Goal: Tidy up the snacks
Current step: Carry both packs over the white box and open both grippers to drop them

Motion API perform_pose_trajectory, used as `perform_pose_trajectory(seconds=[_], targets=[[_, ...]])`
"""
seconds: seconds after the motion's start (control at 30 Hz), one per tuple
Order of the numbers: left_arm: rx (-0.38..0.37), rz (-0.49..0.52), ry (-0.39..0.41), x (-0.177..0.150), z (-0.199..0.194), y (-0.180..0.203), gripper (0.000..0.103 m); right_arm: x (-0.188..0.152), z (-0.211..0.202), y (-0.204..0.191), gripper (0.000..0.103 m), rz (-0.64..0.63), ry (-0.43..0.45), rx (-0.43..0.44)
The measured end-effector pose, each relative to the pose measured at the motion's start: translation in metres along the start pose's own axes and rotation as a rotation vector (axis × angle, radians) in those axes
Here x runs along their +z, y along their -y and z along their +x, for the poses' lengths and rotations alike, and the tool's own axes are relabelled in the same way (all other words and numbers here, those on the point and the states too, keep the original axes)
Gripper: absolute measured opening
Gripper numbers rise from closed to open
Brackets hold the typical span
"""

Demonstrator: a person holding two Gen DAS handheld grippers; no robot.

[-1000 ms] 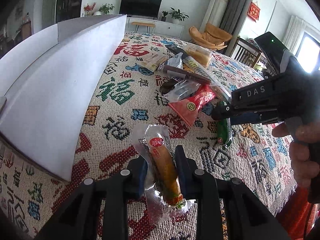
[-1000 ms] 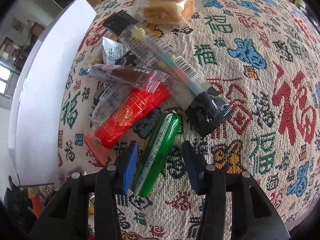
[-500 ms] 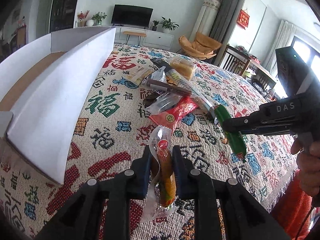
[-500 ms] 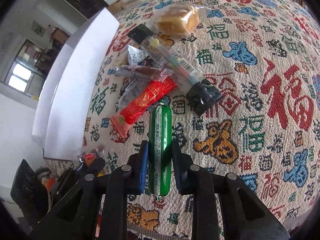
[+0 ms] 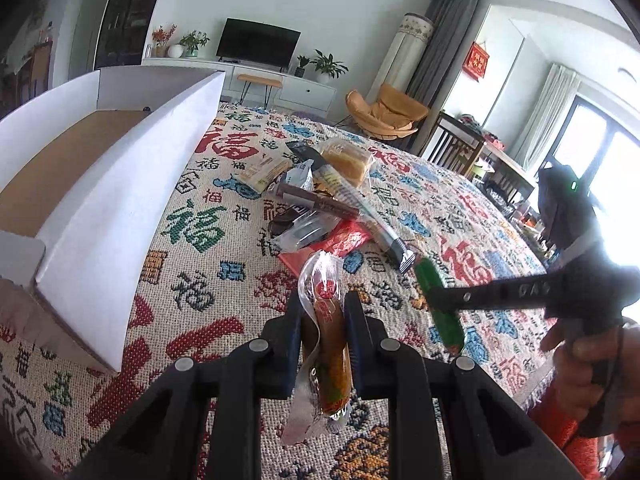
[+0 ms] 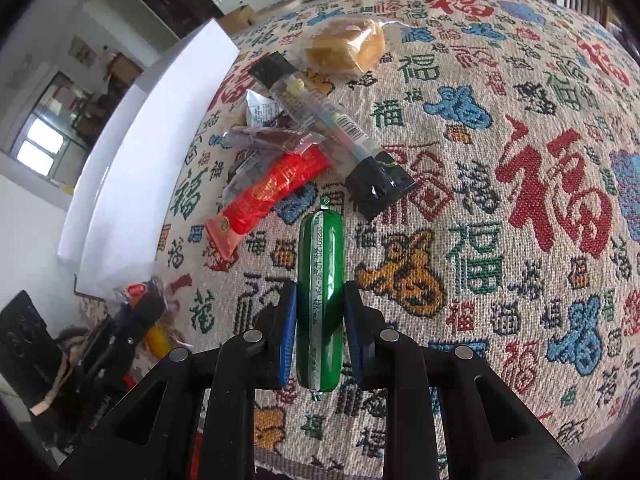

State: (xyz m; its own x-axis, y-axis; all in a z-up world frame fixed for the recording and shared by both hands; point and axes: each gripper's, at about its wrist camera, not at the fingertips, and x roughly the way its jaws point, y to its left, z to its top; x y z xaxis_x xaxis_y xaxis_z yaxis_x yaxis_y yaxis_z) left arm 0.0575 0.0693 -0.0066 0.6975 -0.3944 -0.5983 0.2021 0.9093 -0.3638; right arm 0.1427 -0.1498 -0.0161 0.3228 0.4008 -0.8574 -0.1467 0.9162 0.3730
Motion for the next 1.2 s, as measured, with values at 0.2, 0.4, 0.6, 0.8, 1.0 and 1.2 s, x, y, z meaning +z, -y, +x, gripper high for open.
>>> perform_pose_trajectory(seconds=[0.2,0.4,0.6,0.8,1.0,1.2], targets=[[-0.053,-0.085,0.039,0.021,-0.027,-0.006,0.02,-0.005,0.001,0.004,0.023,-0.006,-0.013,-0.004],[-0.054,-0.178,0.149,0.08,-0.088,-0.042,0.02,0.026,-0.027,-0.039,0.023,-0.09,0.039,0.029],[0.138,-0.138,0.188,0.139,-0.133,-0.097,0.02,0.068,-0.061,-0.137,0.023,-0.222,0.126,0.174],[0.282,-0.16,0.145,0.15,-0.134,-0.148,0.02,0.09,-0.052,-0.234,0.023,-0.323,0.149,0.297],[0.349,-0.162,0.09,0.136,-0.117,-0.171,0.02,0.093,-0.016,-0.269,0.024,-0.374,0.131,0.287],[0.43,-0.176,0.028,0.128,-0.098,-0.181,0.066,0.102,0.001,-0.263,0.052,-0.34,0.126,0.324]])
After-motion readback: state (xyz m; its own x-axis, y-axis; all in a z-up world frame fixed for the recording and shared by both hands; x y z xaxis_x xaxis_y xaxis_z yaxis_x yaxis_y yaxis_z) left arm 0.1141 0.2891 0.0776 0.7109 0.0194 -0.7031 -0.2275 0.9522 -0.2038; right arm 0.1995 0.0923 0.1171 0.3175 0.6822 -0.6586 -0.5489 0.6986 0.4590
